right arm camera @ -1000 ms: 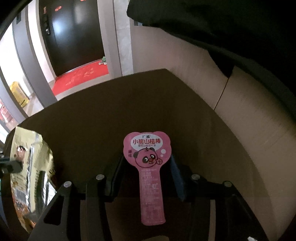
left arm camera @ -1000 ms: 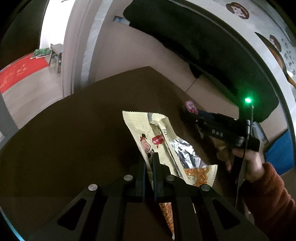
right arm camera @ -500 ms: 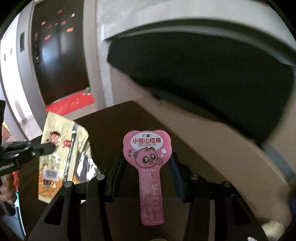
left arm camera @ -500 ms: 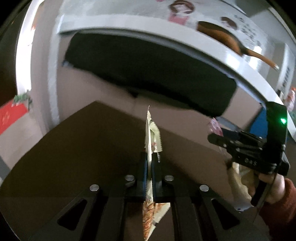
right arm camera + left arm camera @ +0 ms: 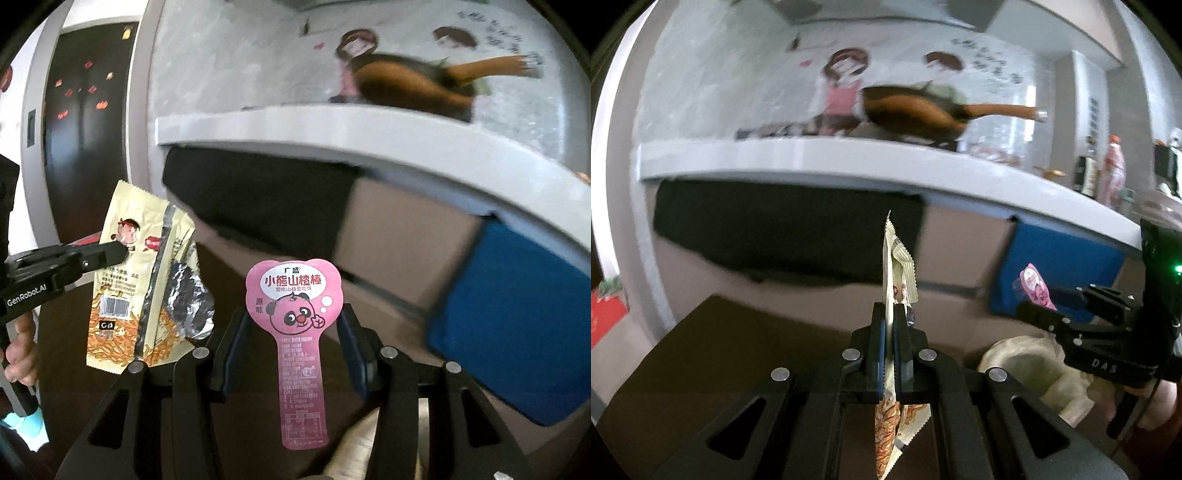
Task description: Collect trash
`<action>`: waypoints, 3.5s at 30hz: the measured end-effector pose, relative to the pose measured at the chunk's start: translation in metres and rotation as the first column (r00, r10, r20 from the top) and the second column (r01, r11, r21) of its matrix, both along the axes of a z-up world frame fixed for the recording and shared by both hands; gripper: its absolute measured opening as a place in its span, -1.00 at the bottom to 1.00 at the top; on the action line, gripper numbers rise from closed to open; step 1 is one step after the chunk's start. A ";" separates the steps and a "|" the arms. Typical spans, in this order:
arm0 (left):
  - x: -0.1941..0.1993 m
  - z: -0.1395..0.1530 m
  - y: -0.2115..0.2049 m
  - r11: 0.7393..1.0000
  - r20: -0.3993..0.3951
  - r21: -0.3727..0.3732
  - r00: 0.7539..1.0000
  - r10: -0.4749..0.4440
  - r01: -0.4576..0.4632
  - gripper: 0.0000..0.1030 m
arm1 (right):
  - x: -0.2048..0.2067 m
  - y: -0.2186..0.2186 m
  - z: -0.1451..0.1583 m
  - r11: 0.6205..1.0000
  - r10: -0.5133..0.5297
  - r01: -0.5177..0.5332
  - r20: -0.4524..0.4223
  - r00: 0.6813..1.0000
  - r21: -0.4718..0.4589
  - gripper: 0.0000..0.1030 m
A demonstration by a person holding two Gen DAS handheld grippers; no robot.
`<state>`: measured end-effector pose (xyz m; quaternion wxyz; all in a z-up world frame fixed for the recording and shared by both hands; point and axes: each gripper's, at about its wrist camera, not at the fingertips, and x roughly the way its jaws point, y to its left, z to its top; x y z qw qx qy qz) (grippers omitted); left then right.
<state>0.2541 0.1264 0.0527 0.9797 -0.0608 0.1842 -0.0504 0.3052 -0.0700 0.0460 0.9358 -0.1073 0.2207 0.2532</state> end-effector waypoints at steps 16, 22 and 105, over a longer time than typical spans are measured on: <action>0.008 0.006 -0.150 0.966 0.015 -0.019 0.966 -0.259 0.259 -0.94 | -0.044 -0.137 0.016 0.964 -0.255 0.249 0.052 0.966 0.091 -0.14; 0.024 -0.009 -0.176 0.953 -0.017 -0.049 0.954 -0.299 0.298 -0.94 | -0.040 -0.167 0.002 0.945 -0.312 0.308 0.014 0.950 0.111 -0.14; -0.183 -0.068 -0.130 0.991 -0.151 0.101 0.986 -0.072 0.088 0.06 | -0.225 -0.117 -0.081 0.902 -0.420 0.427 -0.101 0.902 0.062 -0.04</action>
